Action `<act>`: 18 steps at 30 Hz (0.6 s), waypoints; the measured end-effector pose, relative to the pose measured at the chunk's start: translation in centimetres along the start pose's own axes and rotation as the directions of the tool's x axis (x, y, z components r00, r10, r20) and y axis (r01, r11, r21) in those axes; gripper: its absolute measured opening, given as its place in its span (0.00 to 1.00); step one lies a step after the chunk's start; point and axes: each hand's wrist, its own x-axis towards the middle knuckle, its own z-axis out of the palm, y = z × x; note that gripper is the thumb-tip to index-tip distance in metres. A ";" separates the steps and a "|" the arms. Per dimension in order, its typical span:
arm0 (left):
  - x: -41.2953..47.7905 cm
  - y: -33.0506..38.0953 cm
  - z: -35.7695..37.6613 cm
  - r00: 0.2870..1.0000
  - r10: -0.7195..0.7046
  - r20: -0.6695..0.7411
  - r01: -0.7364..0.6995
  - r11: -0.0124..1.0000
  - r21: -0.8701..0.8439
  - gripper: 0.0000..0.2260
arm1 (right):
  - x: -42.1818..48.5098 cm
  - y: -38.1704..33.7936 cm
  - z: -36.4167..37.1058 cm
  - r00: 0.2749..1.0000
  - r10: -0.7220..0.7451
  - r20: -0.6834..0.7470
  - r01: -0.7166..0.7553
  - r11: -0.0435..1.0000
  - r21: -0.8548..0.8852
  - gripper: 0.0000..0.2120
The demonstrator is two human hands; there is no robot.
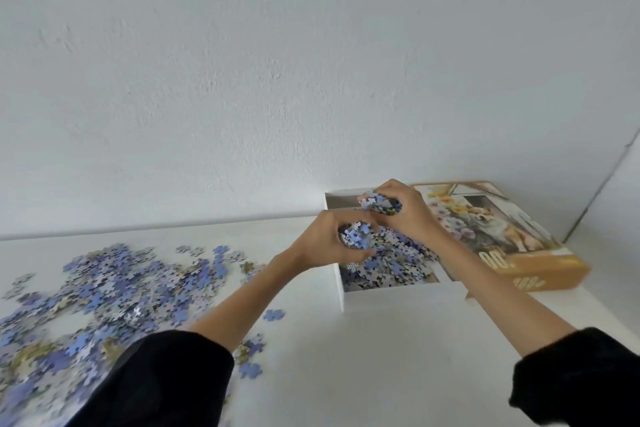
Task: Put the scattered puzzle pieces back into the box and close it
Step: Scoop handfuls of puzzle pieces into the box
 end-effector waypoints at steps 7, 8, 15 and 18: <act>4.0 -2.6 4.2 1.000 0.010 0.021 -0.010 1.000 0.021 0.12 | 0.5 6.2 -1.0 0.999 0.020 0.047 -0.020 1.000 -0.005 0.15; 4.2 -3.0 4.5 1.000 0.007 0.027 -0.008 0.999 0.032 0.12 | 0.6 6.6 -1.0 0.999 0.022 0.046 -0.022 1.000 0.000 0.15; 4.7 -4.3 5.3 0.997 -0.044 0.062 0.038 0.994 0.099 0.15 | 1.6 8.9 -0.2 0.999 0.010 0.039 -0.009 1.000 -0.008 0.17; 5.0 -4.4 4.9 0.995 -0.024 0.096 0.009 0.989 0.150 0.16 | 1.9 9.1 0.0 1.000 0.021 0.011 -0.021 1.000 0.003 0.16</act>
